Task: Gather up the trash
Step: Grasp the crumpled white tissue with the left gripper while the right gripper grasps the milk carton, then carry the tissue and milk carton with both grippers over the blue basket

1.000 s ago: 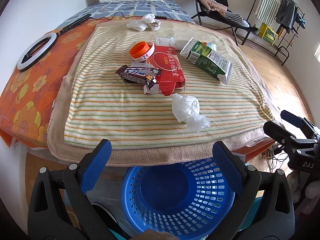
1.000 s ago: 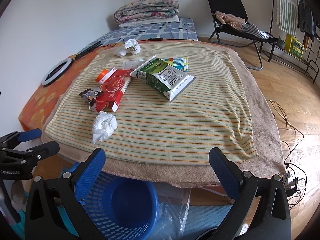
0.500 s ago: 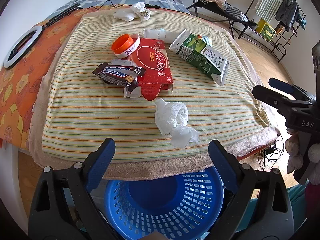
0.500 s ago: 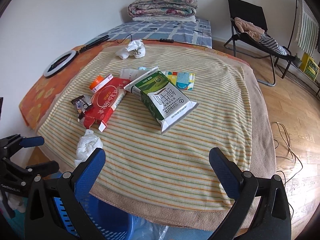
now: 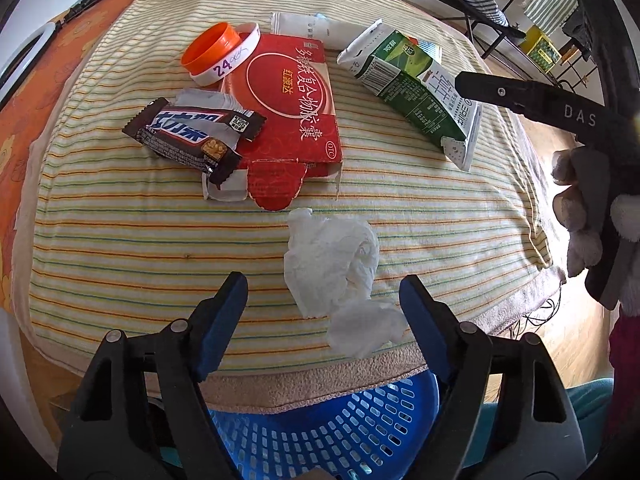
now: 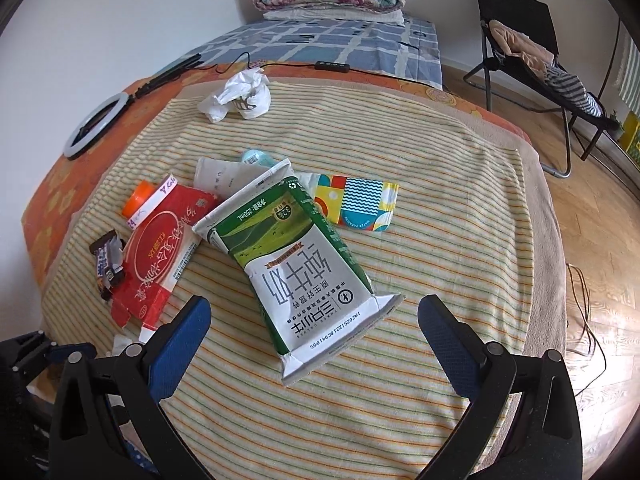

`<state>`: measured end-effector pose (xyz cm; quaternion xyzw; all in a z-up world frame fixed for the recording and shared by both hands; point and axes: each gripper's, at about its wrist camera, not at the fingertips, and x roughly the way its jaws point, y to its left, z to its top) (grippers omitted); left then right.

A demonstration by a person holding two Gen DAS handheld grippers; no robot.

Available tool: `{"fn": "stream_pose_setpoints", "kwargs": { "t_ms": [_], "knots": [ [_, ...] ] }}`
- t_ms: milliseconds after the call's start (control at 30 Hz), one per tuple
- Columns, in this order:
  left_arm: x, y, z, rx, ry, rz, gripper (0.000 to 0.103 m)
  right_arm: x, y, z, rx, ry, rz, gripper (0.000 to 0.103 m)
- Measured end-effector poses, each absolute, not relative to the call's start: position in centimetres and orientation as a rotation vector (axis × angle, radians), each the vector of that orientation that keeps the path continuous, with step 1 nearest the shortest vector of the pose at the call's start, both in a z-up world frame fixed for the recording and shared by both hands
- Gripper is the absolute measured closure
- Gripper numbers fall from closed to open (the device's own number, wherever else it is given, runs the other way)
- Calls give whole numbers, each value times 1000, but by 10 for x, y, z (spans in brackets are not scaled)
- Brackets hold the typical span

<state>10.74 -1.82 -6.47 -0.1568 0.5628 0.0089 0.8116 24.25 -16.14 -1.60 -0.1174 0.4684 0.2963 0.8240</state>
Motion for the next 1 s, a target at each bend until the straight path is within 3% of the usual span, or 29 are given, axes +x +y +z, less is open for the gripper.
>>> {"fn": "stream_pose_setpoints", "kwargs": {
  "t_ms": [67,200,433,700,733,800,1000],
  "knots": [
    [108,-18,-66,-333,1203,18,25,250,-154,-21,-275,998,638,1],
    [110,-14,-72,-357,1225,11,45,259,-143,-32,-317,1011,664,1],
    [111,-5,-75,-393,1216,0,66,259,-121,-47,-415,1010,681,1],
    [105,-3,-70,-376,1204,-2,72,250,-104,-61,-492,1006,678,1],
    [101,1,-69,-375,1202,2,73,248,-104,-60,-501,993,677,3],
    [98,5,-68,-377,1200,9,73,245,-105,-57,-511,976,668,16],
    [81,22,-58,-383,1184,20,75,233,-109,-49,-514,952,674,26]
  ]
}}
